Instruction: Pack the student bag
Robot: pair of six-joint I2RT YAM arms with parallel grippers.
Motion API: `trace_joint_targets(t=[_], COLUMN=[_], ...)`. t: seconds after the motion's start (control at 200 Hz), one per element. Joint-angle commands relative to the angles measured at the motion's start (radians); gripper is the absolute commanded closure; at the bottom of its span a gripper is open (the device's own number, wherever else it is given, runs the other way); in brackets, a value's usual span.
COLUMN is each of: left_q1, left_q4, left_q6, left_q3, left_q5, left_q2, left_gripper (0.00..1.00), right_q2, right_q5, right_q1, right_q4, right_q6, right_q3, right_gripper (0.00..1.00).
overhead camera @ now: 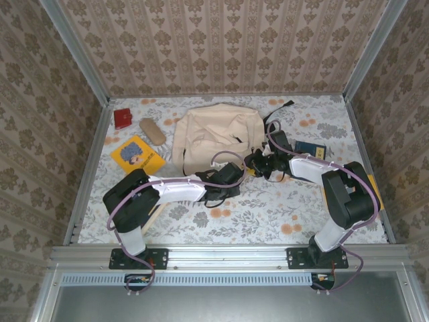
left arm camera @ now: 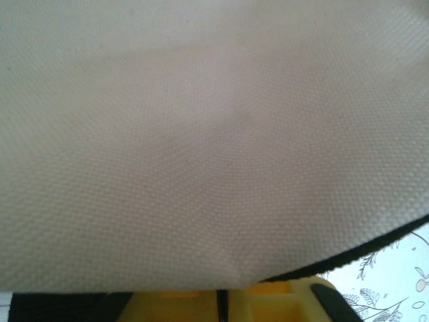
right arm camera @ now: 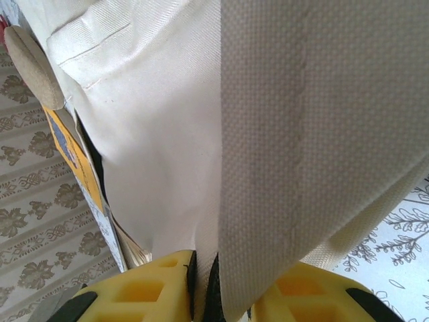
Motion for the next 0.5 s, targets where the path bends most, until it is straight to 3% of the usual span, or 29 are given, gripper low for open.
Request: trace_joint_targets(t=[0.0, 0.25, 0.495], left_q1=[-0.002, 0.017, 0.078], left_q4=[-0.024, -0.233, -0.324], left_q6=[0.009, 0.154, 0.241], left_q3=[-0.017, 0.013, -0.01], left_q5=[-0.043, -0.045, -0.017], left_q2=[-0.041, -0.119, -0.228], left_gripper=[1.0, 1.0, 1.0], right_q2=[0.012, 0.03, 0.038], right_q5=[0.025, 0.165, 0.226], right_q1=[-0.002, -0.002, -0.021], right_q4=[-0.022, -0.105, -0.138], right_q6=[-0.031, -0.073, -0.088], right_q3=[0.037, 0.074, 0.093], right_gripper=[0.75, 0.8, 0.82])
